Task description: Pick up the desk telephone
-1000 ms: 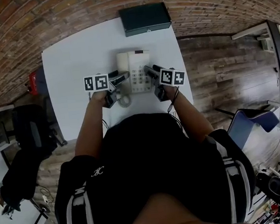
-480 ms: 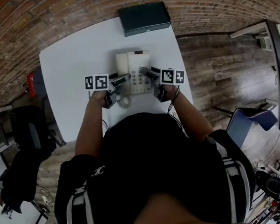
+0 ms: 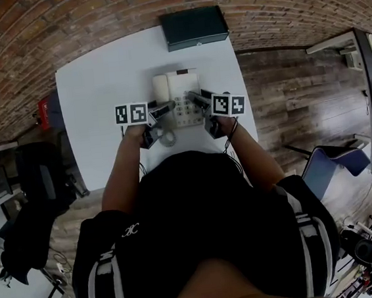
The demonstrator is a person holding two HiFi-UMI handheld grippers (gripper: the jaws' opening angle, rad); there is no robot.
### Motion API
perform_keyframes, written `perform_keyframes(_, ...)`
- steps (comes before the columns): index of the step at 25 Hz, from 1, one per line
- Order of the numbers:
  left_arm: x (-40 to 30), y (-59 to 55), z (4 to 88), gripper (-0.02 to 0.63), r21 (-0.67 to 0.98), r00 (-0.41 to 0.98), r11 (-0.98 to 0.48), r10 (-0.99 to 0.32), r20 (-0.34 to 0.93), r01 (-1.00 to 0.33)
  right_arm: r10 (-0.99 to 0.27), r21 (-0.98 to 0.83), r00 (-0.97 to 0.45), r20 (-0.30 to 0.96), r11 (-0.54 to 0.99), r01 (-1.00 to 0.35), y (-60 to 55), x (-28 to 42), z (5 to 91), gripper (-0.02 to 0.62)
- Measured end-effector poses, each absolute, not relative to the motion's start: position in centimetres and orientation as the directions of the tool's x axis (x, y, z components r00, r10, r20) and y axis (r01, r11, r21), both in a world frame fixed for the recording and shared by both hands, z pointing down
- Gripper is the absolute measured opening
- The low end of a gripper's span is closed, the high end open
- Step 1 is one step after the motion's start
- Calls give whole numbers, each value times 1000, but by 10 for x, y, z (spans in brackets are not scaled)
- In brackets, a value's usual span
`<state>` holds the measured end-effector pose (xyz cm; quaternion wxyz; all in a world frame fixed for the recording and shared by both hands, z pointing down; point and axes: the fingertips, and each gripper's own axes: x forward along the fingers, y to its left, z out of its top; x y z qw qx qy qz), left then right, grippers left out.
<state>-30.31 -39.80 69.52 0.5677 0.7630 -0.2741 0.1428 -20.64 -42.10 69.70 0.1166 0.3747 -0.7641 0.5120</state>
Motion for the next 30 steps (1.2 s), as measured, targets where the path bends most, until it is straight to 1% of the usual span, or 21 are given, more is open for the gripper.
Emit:
perform_keyframes(6,-306,-398,672,354,791,802,-201,-319,505,-578,-464,-677,-701,542,252,-691,-427,-210,670,219)
perform_keyframes(13,-317,-405,629,354,731,769,-277,-386,510,-624,-487,-681,-719,497,295,-671,-429,-219,631,215)
perform_keyframes(19,-323,-413,577,354,668,741,-351,-465,484,-656,-539,-667,-725,429,353,-656,-436,-223,579,213)
perform_keyframes(23,-327,-415,544,354,645,725,-372,-521,450,-668,-564,-645,-725,395,393,-656,-439,-227,545,213)
perform_keyframes(30,-332,-410,500,354,596,696,-402,-584,418,-695,-552,-657,-760,345,436,-615,-432,-233,507,213)
